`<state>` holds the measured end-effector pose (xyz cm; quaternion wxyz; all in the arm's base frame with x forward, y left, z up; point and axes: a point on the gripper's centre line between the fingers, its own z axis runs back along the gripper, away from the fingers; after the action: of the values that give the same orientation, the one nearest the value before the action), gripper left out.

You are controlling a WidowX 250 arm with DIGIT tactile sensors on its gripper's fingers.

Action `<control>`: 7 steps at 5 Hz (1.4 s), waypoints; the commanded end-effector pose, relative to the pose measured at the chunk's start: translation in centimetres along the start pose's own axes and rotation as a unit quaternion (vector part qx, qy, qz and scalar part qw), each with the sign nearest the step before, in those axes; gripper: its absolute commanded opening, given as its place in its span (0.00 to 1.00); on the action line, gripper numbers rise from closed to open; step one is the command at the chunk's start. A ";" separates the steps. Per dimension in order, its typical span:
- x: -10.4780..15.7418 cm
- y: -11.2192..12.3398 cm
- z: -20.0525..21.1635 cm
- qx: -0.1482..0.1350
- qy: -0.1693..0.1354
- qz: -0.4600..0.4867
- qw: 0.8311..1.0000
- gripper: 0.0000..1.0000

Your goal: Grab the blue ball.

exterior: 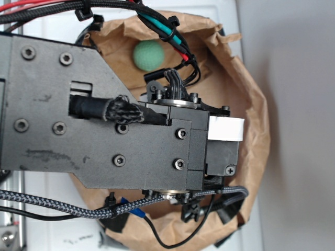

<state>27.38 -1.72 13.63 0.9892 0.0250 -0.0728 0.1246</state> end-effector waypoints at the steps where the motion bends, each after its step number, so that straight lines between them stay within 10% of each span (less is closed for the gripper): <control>1: 2.8 3.3 -2.6 0.002 -0.027 0.017 1.000 1.00; 5: 4.8 5.4 -11.0 0.021 -0.028 0.044 0.998 0.89; 6: 4.5 5.1 -10.8 0.021 -0.038 0.051 0.998 0.00; 7: 5.1 4.7 -9.6 0.009 -0.034 0.061 0.998 0.00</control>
<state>31.62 4.08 3.66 0.9796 0.0353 -0.0798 0.1812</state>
